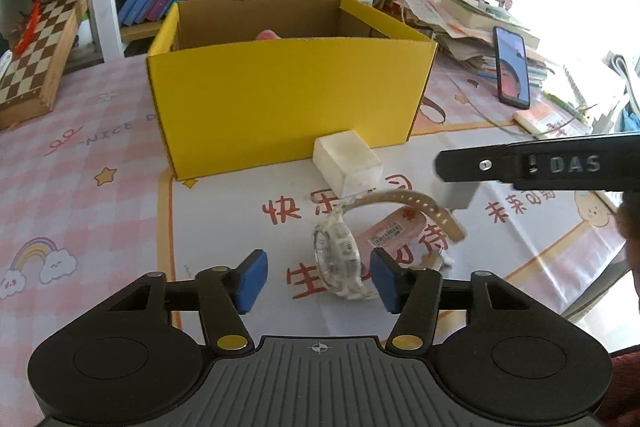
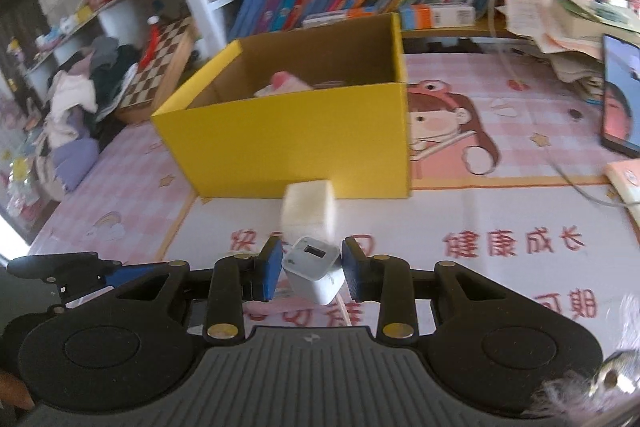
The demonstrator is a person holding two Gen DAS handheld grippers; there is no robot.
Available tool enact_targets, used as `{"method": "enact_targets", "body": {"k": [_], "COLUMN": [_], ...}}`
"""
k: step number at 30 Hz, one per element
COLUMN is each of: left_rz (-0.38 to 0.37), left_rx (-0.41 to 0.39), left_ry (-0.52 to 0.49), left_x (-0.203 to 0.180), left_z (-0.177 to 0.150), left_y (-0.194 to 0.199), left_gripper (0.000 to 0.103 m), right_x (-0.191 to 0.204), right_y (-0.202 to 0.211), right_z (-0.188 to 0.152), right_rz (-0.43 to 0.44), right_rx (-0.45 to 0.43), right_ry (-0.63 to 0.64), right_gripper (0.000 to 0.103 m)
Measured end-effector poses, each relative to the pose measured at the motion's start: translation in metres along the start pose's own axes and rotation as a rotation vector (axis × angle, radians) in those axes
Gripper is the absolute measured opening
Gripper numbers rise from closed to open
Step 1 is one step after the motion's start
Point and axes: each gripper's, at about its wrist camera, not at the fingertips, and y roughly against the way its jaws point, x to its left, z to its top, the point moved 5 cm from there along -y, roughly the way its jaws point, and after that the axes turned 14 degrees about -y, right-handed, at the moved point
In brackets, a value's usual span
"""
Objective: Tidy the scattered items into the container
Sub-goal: 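Grasp the white watch with the left gripper while the right gripper holds the charger, then lift the watch and charger with both grippers and carry them toward the box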
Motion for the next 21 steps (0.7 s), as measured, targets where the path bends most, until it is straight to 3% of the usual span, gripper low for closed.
{"method": "enact_targets", "body": {"k": [7,9,21], "left_rz": [-0.009,-0.015,0.002], "left_rx": [0.022,0.024,0.003], "left_ry": [-0.022,-0.022,0.062], "left_x": [-0.005,-0.006,0.01], "left_z": [0.003,0.003,-0.006], "left_y": [-0.015,-0.016,0.006], "left_gripper": [0.034,0.018,0.015], "right_x": [-0.018,-0.02,-0.026], "right_y": [0.004,0.004,-0.009], "right_z": [-0.003,-0.004,-0.019], "right_rz": [-0.065,-0.084,-0.155], "right_rx": [0.004,0.006,0.078], "right_ry": [-0.014,-0.013,0.007], "right_gripper": [0.03,0.03,0.031]}}
